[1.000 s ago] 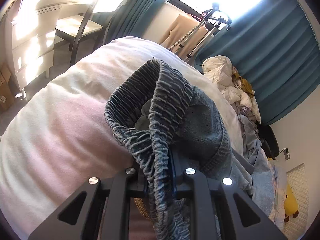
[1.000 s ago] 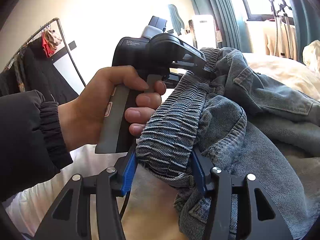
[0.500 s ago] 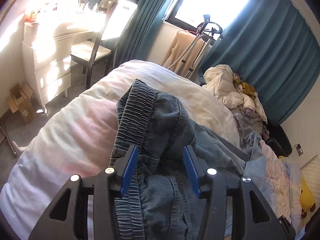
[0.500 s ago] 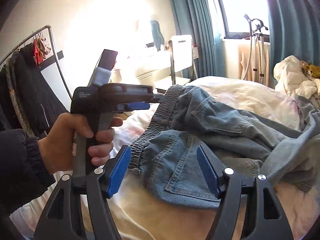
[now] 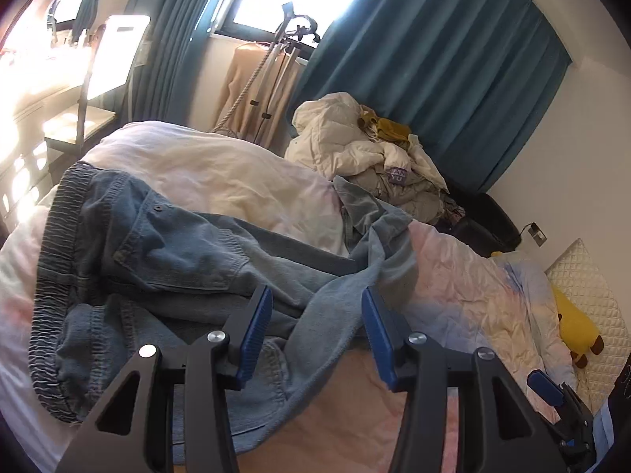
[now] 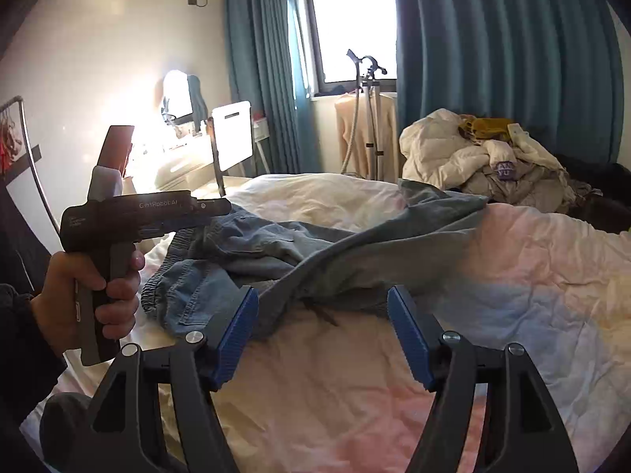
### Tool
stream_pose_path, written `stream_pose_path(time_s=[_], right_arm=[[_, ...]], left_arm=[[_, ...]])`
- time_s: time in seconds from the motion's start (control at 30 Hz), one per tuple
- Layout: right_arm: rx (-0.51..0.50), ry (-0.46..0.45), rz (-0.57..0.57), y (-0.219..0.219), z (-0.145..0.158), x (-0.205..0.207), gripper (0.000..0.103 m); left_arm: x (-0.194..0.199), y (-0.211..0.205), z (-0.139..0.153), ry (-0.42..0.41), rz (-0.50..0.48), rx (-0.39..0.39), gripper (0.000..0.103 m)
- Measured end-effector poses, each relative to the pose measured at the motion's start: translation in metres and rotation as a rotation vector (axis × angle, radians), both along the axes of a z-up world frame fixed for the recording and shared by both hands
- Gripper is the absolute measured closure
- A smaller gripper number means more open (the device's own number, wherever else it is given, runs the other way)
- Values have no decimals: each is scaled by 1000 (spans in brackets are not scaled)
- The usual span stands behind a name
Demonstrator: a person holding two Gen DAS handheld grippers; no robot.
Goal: Fold clothes
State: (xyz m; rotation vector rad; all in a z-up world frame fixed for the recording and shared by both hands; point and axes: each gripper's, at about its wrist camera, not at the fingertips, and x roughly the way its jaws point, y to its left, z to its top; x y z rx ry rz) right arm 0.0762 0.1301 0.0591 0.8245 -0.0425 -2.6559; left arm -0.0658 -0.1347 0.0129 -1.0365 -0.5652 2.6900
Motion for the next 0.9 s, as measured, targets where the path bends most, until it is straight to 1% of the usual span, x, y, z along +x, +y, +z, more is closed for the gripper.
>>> stream_pose_path(time_s=[0.07,0.13,0.23,0.33,0.4,0.43,0.5,0.57,0.67,0.77,0.83,0.9], right_arm=[[-32,-17,-39,27,1,-5,34],[-64,-10,-82,55,-2,-8,34],[-44,1,-156,92,-12,-14,34],[-24,-11,-254,127,-26,-30,34],[-33,-38,-337,149,-38,-45,34],[-55,-60,-362,159,-46,-52,34],[-111,-100,-382,177,-59,-65,34],[-134,-118,-395,190,-71,-76,34],[-169,-157,-410,204,-86,-90,34],[-206,-172,-416,213,-94,-96,34],[-213,-169,-417,216,-98,-98,34],[-198,-181,-427,216,-104,-101,34]], left_arm=[[-19,23,-4,-14,-13,2,55],[-38,46,-7,-29,-27,4,55],[-66,81,-13,-50,-47,7,55],[-95,116,-19,-71,-66,10,55],[-119,128,-26,-79,-47,-22,55],[-131,134,-31,-93,-40,-36,55],[-153,142,-41,-131,-28,-41,55],[-169,150,-47,-147,-35,-25,55],[-185,165,-50,-132,-48,-30,55],[-203,187,-58,-161,-91,-88,55],[-214,202,-66,-186,-90,-181,55],[-224,208,-82,-273,-52,-254,55]])
